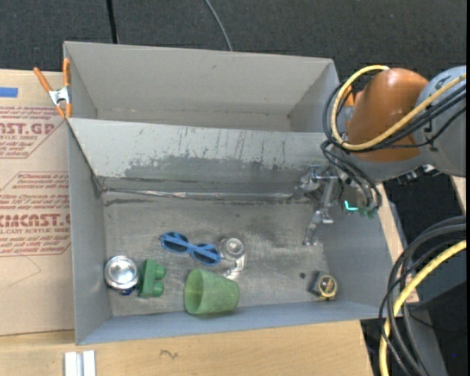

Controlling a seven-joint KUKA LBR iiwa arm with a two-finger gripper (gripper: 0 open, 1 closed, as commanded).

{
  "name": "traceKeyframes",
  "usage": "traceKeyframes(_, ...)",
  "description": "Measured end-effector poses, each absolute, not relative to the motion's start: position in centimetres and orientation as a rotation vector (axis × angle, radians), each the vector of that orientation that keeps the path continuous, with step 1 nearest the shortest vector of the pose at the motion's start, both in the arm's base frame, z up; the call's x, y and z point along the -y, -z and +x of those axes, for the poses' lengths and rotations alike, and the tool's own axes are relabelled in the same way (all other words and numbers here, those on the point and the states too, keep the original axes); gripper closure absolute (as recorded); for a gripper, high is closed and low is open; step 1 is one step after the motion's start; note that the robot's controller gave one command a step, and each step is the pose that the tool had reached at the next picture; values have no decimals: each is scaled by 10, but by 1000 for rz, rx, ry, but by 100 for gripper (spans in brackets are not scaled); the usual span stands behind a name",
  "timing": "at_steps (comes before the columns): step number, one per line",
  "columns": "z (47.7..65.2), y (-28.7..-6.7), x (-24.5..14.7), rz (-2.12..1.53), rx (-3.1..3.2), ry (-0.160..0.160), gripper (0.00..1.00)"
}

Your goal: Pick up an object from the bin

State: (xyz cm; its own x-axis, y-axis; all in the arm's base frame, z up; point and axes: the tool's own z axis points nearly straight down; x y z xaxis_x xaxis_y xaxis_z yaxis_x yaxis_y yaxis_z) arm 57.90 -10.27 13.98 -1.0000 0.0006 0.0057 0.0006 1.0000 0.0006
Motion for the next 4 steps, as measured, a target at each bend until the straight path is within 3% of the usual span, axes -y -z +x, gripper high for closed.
traceKeyframes(1, 536, -152, 14, 333, 3123, 5, 0)
traceKeyframes(2, 550, -70, -30, 415, 3121, -1, 0)
traceKeyframes(3, 550, -74, -29, 411, 3118, -1, 100)
traceKeyframes(4, 566, -272, -44, 496, 3114, -1, 100)
